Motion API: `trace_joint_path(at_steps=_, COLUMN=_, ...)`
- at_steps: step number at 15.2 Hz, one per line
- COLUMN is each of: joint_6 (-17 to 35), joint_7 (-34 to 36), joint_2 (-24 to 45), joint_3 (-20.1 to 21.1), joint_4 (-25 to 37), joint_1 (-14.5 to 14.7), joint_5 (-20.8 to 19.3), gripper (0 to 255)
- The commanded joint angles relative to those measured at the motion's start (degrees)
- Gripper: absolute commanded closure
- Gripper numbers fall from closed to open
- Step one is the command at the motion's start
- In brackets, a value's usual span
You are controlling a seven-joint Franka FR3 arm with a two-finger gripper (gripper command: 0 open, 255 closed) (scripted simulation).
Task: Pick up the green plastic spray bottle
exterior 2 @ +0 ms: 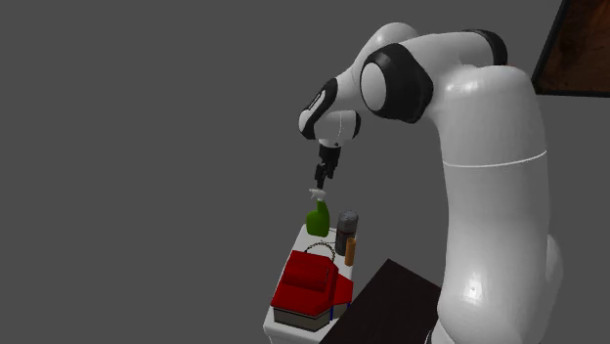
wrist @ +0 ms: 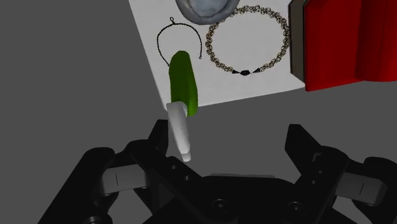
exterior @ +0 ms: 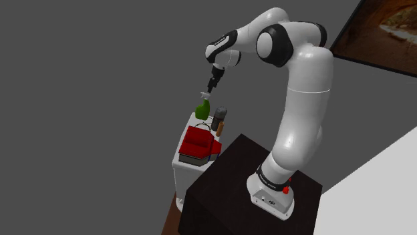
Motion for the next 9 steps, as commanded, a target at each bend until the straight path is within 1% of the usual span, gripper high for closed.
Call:
trace_joint_path(at_steps=1, joint_6=-0.3, joint_7=-2.7, joint_2=4.7, joint_3=1.0, joint_4=4.0, joint_1=-2.0, joint_5=2.1, gripper=0)
trace_joint_path(at_steps=5, joint_6=-1.9, joint_7=-6.2, joint_2=14.2, joint_3=3.3, joint_4=13.5, joint_1=-5.9, joint_5=4.7, gripper=0)
trace_joint_path(at_steps=9, joint_6=0.1, joint_7=-6.8, joint_2=16.2, joint_3=4.0, joint_4=13.4, joint_1=-6.4, joint_5=5.6, gripper=0)
